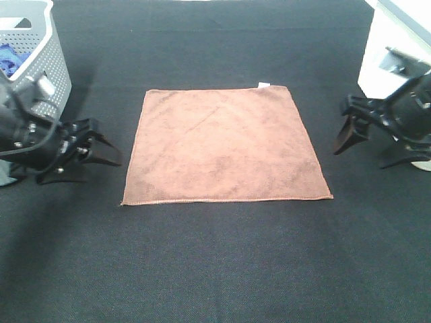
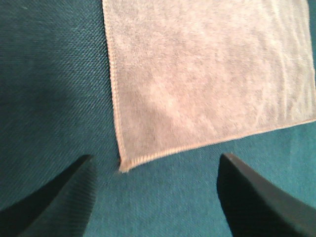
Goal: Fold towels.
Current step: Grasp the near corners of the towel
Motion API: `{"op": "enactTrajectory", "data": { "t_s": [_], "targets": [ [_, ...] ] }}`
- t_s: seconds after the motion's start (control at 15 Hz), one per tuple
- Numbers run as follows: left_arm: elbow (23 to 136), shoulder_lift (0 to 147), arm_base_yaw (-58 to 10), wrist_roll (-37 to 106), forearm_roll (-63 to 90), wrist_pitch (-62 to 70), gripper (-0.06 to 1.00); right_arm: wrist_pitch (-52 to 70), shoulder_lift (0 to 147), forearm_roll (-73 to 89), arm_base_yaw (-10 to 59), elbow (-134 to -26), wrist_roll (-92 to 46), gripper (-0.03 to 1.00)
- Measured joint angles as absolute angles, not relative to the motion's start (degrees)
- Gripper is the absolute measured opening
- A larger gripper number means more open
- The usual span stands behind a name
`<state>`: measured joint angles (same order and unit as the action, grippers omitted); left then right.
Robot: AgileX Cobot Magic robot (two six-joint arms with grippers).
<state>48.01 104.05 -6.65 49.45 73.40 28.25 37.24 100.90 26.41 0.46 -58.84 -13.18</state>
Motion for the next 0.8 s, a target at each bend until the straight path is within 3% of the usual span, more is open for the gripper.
{"op": "enactTrajectory", "data": {
  "t_s": [0.4, 0.8],
  "targets": [
    [53.2, 114.2, -6.6, 49.4, 73.9, 28.6, 0.66, 41.9, 115.6, 28.2, 0.5, -69.8, -18.4, 0.74],
    [56.1, 117.5, -7.1, 49.4, 76.1, 29.9, 0.66, 42.1, 119.4, 33.3, 0.4, -70.5, -23.0, 0.74]
  ]
}}
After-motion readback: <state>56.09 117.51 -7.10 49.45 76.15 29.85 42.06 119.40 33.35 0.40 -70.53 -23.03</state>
